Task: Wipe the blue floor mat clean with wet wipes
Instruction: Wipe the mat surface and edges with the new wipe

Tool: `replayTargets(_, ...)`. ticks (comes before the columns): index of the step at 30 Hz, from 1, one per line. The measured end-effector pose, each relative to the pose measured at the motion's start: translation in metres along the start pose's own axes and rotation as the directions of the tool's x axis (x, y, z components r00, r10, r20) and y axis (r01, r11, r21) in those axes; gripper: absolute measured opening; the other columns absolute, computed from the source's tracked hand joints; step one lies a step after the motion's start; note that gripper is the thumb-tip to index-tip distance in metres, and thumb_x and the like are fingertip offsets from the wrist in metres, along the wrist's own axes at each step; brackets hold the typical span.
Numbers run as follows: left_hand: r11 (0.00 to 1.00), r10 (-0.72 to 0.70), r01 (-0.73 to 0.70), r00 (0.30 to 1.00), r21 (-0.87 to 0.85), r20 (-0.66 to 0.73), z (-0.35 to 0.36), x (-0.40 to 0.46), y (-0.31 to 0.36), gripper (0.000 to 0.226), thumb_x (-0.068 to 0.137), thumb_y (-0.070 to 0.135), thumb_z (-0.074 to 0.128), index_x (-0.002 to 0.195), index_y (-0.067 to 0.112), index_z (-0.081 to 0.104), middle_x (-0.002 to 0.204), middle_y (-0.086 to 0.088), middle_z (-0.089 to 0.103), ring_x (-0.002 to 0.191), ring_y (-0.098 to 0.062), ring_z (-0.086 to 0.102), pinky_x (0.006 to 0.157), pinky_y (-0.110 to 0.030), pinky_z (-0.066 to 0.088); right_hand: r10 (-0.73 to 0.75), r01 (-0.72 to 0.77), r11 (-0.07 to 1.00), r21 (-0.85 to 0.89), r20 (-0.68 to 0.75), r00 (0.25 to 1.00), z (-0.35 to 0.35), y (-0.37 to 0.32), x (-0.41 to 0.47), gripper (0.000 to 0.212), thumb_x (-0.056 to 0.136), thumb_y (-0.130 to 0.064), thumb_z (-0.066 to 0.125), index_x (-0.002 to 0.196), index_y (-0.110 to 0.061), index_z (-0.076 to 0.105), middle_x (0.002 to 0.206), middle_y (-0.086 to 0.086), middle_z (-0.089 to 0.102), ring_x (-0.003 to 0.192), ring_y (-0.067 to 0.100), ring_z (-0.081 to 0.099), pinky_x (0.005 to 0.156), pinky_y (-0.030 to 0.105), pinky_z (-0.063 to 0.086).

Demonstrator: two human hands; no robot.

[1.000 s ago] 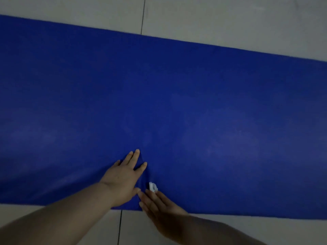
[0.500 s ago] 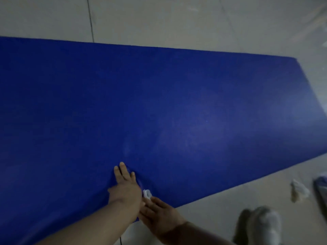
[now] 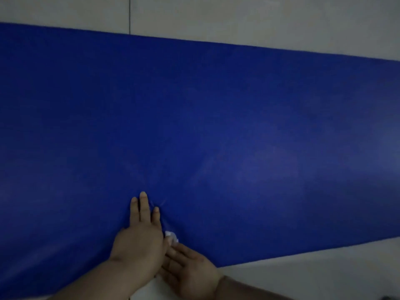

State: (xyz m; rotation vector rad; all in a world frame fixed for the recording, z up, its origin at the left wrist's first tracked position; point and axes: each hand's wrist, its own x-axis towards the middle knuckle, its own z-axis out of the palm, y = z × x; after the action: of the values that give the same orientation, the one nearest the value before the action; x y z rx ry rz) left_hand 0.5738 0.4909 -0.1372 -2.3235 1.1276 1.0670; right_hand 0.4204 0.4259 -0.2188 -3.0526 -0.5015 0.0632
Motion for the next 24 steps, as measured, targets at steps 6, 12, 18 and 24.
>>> replayTargets(6, 0.947, -0.123, 0.132, 0.991, 0.293, -0.05, -0.022, 0.004, 0.017, 0.044, 0.104, 0.035, 0.027, 0.136, 0.012, 0.046, 0.148, -0.025, 0.027, 0.129, -0.03, 0.038, 0.088, -0.032, 0.041, 0.041, -0.034, 0.99, 0.14, -0.045, 0.998, 0.001, 0.0, -0.003, 0.037, 0.094, -0.028, 0.044, 0.127, -0.021, 0.061, 0.133, -0.004, 0.058, 0.129, 0.015, 0.047, 0.107, 0.032, 0.038)
replayTargets(12, 0.998, 0.018, 0.014, 0.89, 0.066, -0.456, -0.038, 0.018, 0.064, 0.016, 0.088, 0.029, 0.06, 0.082, 0.015, 0.061, 0.095, -0.005, 0.055, 0.082, -0.022, 0.055, 0.065, -0.032, 0.032, 0.012, 0.005, 0.991, 0.133, -0.125, 0.992, 0.001, 0.026, -0.051, 0.039, 0.099, -0.011, 0.034, 0.13, -0.01, 0.058, 0.137, 0.007, 0.054, 0.129, 0.023, 0.048, 0.111, 0.036, 0.034)
replayTargets(18, 0.975, 0.102, -0.195, 0.815, -0.104, -0.571, -0.003, 0.024, 0.121, 0.045, 0.064, 0.017, 0.081, 0.106, 0.009, 0.072, 0.125, -0.02, 0.06, 0.115, -0.035, 0.06, 0.087, -0.045, 0.051, -0.031, 0.048, 0.99, 0.13, -0.124, 0.992, -0.001, 0.069, -0.106, 0.036, 0.093, -0.016, 0.044, 0.123, -0.01, 0.064, 0.123, 0.005, 0.065, 0.119, 0.023, 0.058, 0.107, 0.037, 0.04)
replayTargets(24, 0.949, 0.041, -0.186, 0.873, -0.255, -0.485, 0.009, 0.027, 0.185, 0.054, 0.102, 0.029, 0.032, 0.153, 0.021, 0.016, 0.161, -0.007, -0.008, 0.148, -0.02, -0.007, 0.115, -0.03, -0.003, -0.02, 0.032, 0.995, 0.093, -0.133, 0.991, -0.002, 0.088, -0.14, 0.026, 0.086, -0.017, 0.057, 0.108, -0.012, 0.071, 0.099, 0.003, 0.072, 0.104, 0.024, 0.063, 0.109, 0.04, 0.035)
